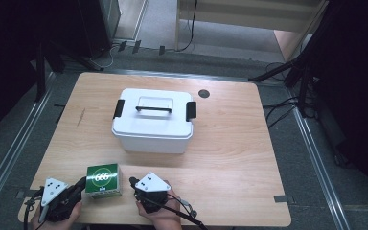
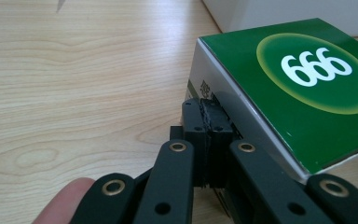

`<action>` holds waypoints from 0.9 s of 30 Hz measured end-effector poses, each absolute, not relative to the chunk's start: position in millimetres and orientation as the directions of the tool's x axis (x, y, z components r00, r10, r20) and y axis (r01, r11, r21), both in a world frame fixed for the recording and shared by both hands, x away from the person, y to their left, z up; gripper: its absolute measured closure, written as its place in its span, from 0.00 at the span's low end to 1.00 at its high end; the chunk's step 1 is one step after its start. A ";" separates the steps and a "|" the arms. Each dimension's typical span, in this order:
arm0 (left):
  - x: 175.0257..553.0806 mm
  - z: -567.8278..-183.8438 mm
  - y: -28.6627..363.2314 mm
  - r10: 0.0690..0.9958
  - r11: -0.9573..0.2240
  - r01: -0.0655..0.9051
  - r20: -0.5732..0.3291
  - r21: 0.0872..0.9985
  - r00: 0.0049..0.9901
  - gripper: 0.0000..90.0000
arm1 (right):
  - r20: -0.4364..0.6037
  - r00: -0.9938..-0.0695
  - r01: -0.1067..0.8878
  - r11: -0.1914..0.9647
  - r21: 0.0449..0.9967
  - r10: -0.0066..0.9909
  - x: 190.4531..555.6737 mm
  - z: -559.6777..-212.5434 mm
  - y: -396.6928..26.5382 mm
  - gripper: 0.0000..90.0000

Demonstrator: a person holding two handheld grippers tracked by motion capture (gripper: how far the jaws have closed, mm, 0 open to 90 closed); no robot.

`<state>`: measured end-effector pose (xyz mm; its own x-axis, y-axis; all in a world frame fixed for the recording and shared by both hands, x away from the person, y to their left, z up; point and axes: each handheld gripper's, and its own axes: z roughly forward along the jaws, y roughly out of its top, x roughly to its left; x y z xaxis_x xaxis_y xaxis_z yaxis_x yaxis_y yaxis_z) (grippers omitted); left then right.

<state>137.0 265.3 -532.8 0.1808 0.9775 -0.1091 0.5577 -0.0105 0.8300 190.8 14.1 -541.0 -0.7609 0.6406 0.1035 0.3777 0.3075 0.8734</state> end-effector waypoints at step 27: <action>153.1 -530.8 196.4 0.937 -0.011 0.589 -0.197 0.808 0.288 1.00 | 0.142 -0.672 0.479 0.279 0.832 0.727 200.1 -539.3 -28.0 1.00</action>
